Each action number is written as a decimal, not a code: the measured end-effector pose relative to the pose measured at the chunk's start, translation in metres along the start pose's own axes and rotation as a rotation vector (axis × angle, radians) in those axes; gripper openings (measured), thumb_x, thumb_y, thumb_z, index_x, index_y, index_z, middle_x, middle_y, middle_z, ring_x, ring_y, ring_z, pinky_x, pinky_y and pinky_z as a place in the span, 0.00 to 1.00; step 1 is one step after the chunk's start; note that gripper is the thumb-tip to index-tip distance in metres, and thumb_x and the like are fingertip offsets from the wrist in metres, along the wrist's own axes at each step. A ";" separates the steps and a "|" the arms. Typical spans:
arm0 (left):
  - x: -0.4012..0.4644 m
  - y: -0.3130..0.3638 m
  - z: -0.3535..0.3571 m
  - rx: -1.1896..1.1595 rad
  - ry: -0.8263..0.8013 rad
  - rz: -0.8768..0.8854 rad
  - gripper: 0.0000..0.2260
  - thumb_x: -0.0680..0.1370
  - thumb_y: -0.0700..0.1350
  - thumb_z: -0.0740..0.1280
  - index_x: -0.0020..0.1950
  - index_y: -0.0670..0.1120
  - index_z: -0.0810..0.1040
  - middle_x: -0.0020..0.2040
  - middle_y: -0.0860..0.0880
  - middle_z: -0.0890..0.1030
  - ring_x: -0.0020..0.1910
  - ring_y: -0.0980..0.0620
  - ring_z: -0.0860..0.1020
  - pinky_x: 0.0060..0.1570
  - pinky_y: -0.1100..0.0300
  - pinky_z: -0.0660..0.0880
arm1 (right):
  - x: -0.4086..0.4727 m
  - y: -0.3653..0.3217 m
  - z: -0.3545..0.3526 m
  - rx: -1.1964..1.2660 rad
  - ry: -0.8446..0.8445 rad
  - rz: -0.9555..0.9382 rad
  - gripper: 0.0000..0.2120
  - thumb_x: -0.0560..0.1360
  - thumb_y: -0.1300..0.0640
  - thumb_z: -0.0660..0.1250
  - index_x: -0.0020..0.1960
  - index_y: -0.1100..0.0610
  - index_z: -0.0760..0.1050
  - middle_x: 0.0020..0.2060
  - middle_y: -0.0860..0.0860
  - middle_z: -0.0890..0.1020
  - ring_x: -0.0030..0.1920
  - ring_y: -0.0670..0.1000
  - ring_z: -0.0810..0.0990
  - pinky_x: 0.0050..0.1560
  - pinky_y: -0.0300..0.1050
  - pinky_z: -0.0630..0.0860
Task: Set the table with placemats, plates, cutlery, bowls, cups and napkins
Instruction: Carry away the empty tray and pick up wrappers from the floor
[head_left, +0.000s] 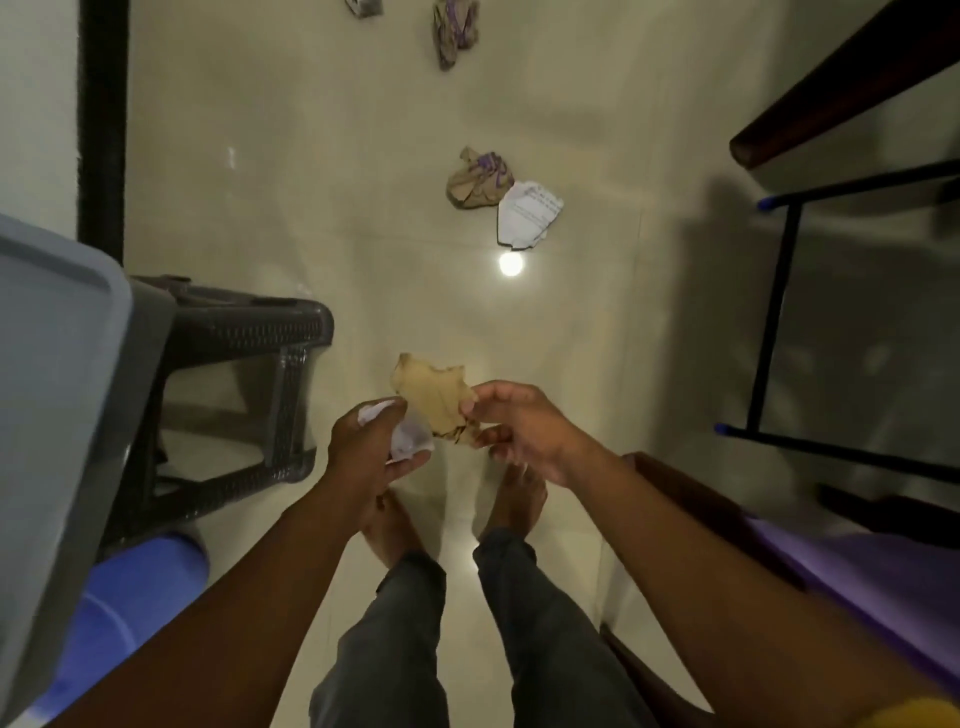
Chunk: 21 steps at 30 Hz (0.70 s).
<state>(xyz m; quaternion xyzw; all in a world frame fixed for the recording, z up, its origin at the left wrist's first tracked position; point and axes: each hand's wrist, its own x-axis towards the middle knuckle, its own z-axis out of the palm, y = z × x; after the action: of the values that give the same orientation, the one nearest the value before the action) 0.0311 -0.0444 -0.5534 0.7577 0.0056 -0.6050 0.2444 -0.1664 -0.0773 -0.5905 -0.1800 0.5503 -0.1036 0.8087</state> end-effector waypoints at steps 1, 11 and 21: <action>-0.005 0.009 0.008 0.021 0.003 0.051 0.11 0.84 0.43 0.66 0.65 0.43 0.78 0.60 0.41 0.82 0.53 0.45 0.83 0.50 0.47 0.84 | -0.004 -0.006 0.005 -0.004 -0.001 -0.011 0.07 0.77 0.56 0.74 0.53 0.56 0.82 0.43 0.53 0.85 0.38 0.52 0.81 0.33 0.42 0.72; 0.004 0.046 0.054 0.029 -0.041 0.112 0.29 0.69 0.63 0.80 0.65 0.52 0.80 0.58 0.47 0.85 0.57 0.43 0.84 0.53 0.43 0.84 | 0.010 -0.049 0.013 -0.084 0.155 0.021 0.11 0.77 0.56 0.74 0.57 0.58 0.79 0.45 0.58 0.87 0.37 0.55 0.84 0.31 0.43 0.76; 0.037 0.059 0.080 0.043 0.025 0.046 0.19 0.74 0.45 0.80 0.63 0.51 0.81 0.57 0.48 0.85 0.56 0.43 0.84 0.59 0.40 0.82 | 0.033 -0.116 -0.042 -0.389 0.305 0.111 0.11 0.81 0.50 0.70 0.54 0.58 0.83 0.49 0.55 0.87 0.48 0.58 0.87 0.43 0.49 0.82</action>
<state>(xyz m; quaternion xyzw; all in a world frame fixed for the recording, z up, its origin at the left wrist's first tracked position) -0.0145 -0.1373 -0.5782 0.7701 -0.0219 -0.5899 0.2416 -0.1901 -0.2025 -0.5854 -0.2839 0.6845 0.0228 0.6711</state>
